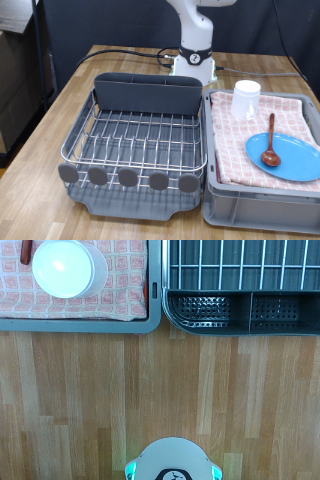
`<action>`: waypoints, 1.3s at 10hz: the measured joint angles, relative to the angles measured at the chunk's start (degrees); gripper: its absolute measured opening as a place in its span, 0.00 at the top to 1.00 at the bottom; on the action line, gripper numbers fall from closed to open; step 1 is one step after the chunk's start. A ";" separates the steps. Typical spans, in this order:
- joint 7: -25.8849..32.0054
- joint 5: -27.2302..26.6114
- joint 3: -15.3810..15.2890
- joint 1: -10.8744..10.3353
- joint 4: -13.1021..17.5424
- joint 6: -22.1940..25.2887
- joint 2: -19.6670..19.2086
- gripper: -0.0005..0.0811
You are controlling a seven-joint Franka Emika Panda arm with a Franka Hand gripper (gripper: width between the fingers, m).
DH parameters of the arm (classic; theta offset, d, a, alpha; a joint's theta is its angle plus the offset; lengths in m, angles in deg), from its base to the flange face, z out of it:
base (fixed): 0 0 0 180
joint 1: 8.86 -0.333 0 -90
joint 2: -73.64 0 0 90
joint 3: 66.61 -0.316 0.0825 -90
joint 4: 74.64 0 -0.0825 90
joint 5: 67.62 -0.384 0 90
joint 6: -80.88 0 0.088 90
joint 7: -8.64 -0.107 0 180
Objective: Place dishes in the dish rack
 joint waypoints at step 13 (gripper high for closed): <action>-23.66 -1.86 -10.89 -0.07 6.76 -16.60 -17.91 0.01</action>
